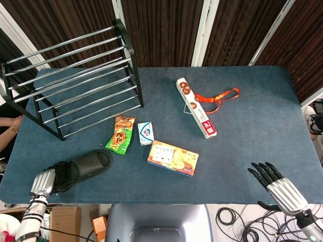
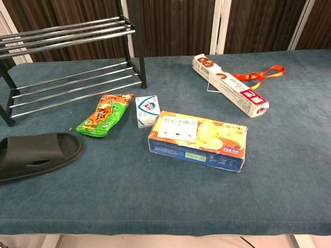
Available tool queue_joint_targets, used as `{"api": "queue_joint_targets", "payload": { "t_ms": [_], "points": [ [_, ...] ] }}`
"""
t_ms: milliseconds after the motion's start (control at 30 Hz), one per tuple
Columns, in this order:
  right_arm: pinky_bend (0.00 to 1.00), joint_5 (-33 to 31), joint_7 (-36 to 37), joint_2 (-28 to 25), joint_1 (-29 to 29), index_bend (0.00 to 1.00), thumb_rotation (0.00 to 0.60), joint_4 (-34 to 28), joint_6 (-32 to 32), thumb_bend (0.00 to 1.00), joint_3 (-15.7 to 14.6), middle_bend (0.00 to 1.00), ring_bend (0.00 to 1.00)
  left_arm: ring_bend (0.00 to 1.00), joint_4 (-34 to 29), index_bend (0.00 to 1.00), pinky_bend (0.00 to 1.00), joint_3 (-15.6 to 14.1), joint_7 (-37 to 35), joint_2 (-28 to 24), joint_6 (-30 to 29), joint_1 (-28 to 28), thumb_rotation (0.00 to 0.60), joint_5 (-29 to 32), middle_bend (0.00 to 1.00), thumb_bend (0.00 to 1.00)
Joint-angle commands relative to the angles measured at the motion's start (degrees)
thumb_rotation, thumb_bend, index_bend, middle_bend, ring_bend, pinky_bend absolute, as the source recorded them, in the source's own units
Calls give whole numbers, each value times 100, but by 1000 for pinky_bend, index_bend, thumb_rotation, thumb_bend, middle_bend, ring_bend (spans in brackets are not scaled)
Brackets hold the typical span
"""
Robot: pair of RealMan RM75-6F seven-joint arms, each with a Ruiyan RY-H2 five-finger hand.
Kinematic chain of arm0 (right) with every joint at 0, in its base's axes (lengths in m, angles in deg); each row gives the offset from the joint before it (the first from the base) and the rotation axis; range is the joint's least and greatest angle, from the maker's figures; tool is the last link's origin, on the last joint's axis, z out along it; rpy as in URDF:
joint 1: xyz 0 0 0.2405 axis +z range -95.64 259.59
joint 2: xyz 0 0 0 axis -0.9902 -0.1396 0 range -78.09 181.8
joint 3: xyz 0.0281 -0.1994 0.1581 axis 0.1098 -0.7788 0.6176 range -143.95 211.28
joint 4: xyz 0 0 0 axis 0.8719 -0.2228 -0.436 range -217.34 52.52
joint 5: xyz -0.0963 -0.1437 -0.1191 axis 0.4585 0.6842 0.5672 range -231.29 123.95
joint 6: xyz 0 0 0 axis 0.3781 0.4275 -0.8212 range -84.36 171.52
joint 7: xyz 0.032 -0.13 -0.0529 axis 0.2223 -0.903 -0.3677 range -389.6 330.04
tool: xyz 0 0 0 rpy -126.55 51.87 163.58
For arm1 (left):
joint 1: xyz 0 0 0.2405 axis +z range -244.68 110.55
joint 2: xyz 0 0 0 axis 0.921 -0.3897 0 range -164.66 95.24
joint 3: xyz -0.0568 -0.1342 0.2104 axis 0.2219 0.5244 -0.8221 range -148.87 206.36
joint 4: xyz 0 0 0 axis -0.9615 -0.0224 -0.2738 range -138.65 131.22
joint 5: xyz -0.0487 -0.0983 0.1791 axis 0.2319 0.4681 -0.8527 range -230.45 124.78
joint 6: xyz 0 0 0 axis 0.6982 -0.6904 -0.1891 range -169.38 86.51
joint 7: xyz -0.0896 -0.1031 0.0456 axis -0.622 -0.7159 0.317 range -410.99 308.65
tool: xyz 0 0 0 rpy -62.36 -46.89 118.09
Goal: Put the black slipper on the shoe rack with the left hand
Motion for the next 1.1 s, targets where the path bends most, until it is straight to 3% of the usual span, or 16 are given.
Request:
{"api": "queue_joint_targets", "payload": {
  "t_ms": [33, 333, 433, 533, 667, 867, 1100],
  "points": [
    [0, 0, 4, 15, -4, 0, 600, 21, -14, 96, 2, 0, 0, 663, -460, 463, 837, -23, -13, -115, -333, 70, 600, -348, 708, 294],
    [0, 60, 47, 73, 14, 0, 600, 102, -114, 96, -37, 0, 0, 721, -1287, 493, 902, 152, 92, -80, -456, -80, 600, -338, 764, 303],
    [0, 79, 30, 107, 14, 0, 600, 142, -136, 96, -46, 0, 0, 728, -1530, 503, 915, 522, -168, 81, -198, -247, 600, 384, 767, 304],
    [0, 114, -6, 139, 35, 0, 600, 161, -206, 96, -70, 0, 0, 731, -1654, 513, 918, 955, -379, 189, 336, -544, 600, 1634, 768, 313],
    [0, 129, -22, 130, 45, 0, 600, 154, -223, 96, -79, 0, 0, 733, -1353, 511, 919, 1290, -1, 564, 288, -1029, 600, 2651, 767, 323],
    [0, 90, -24, 115, -12, 0, 600, 171, -114, 93, -46, 0, 0, 734, -826, 500, 921, 1745, 731, 1236, -383, -1681, 600, 3541, 763, 337],
    [0, 88, 34, 82, -13, 0, 600, 199, -122, 94, -57, 0, 0, 740, -152, 493, 928, 2352, 1111, 1593, -818, -2194, 600, 4200, 767, 343]
  ]
}}
